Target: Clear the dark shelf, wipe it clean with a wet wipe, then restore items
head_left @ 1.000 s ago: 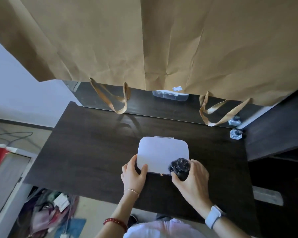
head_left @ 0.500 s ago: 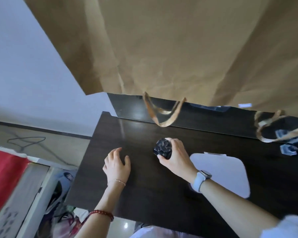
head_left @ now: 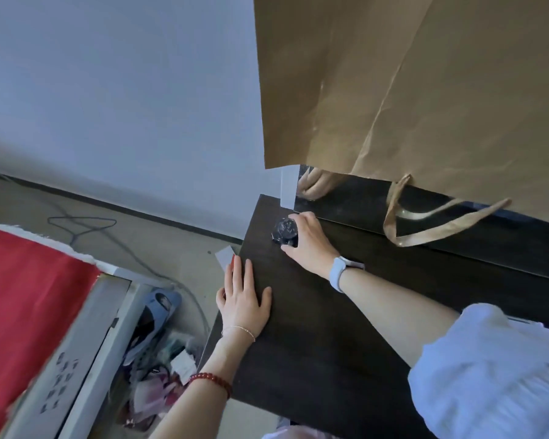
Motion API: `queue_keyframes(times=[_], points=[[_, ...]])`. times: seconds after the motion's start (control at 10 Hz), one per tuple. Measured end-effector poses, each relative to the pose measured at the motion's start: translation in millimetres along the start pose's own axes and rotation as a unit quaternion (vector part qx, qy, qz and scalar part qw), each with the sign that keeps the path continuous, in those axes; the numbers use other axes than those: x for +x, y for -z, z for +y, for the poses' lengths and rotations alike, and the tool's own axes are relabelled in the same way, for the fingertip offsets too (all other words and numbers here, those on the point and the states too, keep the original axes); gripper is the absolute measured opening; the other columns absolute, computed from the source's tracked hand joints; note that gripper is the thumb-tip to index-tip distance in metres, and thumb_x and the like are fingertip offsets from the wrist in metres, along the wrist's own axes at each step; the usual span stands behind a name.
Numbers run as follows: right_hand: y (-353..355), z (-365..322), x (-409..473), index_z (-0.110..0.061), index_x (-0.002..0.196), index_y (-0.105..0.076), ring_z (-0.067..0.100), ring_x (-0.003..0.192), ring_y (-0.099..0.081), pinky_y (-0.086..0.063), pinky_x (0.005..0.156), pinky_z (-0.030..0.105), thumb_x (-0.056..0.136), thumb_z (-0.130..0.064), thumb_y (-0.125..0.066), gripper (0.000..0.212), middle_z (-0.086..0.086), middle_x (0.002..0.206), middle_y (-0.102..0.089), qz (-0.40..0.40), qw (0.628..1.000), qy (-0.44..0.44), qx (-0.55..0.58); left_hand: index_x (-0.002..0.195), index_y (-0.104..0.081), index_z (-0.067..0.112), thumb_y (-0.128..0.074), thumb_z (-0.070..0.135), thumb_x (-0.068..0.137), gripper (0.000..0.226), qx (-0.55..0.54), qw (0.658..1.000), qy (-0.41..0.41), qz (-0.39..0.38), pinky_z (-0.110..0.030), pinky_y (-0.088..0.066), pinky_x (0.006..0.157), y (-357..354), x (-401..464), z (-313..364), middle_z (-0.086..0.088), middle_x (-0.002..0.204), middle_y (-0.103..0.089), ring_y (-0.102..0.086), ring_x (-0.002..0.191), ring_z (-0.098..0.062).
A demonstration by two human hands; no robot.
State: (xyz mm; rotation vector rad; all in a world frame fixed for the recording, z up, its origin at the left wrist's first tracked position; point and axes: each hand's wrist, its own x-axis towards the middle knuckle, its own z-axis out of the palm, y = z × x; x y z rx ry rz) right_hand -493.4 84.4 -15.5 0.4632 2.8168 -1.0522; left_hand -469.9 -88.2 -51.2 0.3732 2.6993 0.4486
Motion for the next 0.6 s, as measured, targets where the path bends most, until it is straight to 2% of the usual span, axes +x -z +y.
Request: queue_keyframes(times=[0.2, 0.3, 0.4, 0.5, 0.6], points=[[0.8, -6.6, 14.7, -0.006, 0.130, -0.033, 0.027, 0.124, -0.032, -0.034, 0.097, 0.034, 0.084, -0.015, -0.062, 0.054, 0.013, 0.132, -0.037, 0.030, 0.998, -0.009, -0.048, 0.146, -0.001, 0.020, -0.032, 0.045, 0.094, 0.066, 0.019, 1.000, -0.009, -0.005, -0.039, -0.009, 0.112, 0.6, -0.3, -1.5, -0.001, 0.155, 0.011, 0.011, 0.142, -0.019], [2.9, -10.9, 4.7, -0.006, 0.136, -0.027, 0.026, 0.128, -0.028, -0.034, 0.099, 0.034, 0.083, -0.021, -0.065, 0.068, 0.012, 0.138, -0.032, 0.067, 0.996, -0.012, -0.051, 0.146, -0.001, 0.019, -0.031, 0.045, 0.094, 0.066, 0.020, 1.000, -0.009, -0.007, -0.040, -0.009, 0.112, 0.2, -0.6, -1.3, -0.002, 0.155, 0.010, 0.011, 0.142, -0.020], [18.7, -24.7, -17.3, -0.003, 0.135, -0.033, 0.027, 0.127, -0.032, -0.032, 0.102, 0.032, 0.084, -0.020, -0.064, 0.063, 0.015, 0.135, -0.036, 0.156, 0.987, 0.004, 0.049, 0.146, -0.002, 0.018, -0.032, 0.045, 0.094, 0.066, 0.011, 1.000, -0.008, -0.009, -0.041, -0.010, 0.112, 2.1, -1.1, -0.9, -0.003, 0.155, 0.009, 0.010, 0.142, -0.020], [57.4, -41.6, -44.2, -0.004, 0.120, -0.052, 0.019, 0.106, -0.052, -0.047, 0.089, 0.031, 0.086, -0.013, -0.058, 0.036, 0.011, 0.112, -0.053, 0.255, 0.952, 0.052, 0.163, 0.146, -0.001, 0.018, -0.031, 0.045, 0.094, 0.066, 0.014, 1.000, -0.009, -0.008, -0.041, -0.010, 0.112, 2.7, -1.5, -0.7, -0.003, 0.155, 0.010, 0.009, 0.142, -0.021], [122.7, -68.7, -83.5, -0.020, 0.097, -0.065, 0.005, 0.079, -0.059, -0.050, 0.072, 0.024, 0.085, -0.020, -0.055, 0.015, -0.002, 0.085, -0.066, 0.316, 0.883, 0.109, 0.329, 0.146, -0.001, 0.018, -0.030, 0.045, 0.094, 0.065, 0.033, 0.999, -0.012, -0.009, -0.041, -0.011, 0.112, 4.0, -3.1, 1.7, -0.003, 0.155, 0.009, 0.008, 0.142, -0.022]])
